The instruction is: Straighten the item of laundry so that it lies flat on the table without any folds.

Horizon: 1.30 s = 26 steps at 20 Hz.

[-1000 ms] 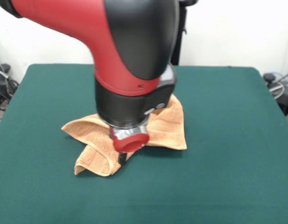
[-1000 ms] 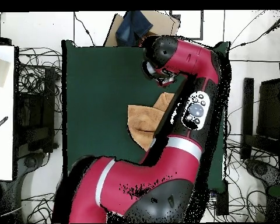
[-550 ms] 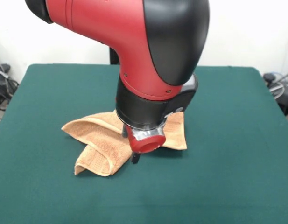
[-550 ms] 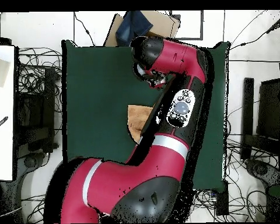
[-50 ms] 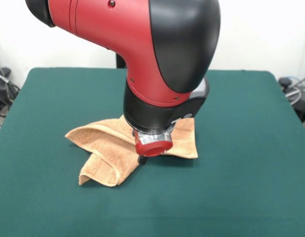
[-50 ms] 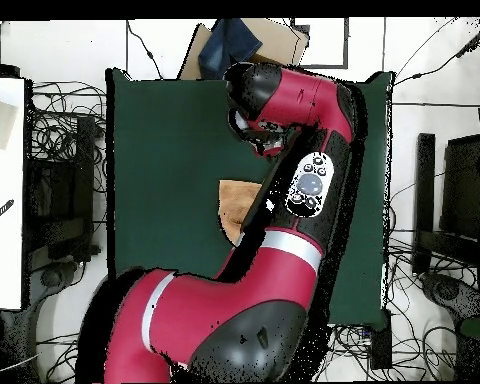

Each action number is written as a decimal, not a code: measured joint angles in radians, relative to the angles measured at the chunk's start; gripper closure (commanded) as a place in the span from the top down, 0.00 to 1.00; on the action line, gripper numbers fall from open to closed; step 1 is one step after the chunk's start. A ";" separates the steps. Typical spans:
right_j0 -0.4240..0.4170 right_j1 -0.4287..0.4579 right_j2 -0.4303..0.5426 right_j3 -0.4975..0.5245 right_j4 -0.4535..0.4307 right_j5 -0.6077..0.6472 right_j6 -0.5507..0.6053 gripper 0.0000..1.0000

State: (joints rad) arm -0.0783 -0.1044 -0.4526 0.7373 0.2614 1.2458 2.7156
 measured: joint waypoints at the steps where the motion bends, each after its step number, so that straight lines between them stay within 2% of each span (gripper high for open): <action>1: 0.000 0.000 0.000 0.000 0.000 0.000 0.000 1.00; 26: 0.017 0.006 0.000 0.000 0.002 0.000 0.021 1.00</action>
State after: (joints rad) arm -0.0609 -0.0984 -0.4526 0.7372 0.2638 1.2458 2.7361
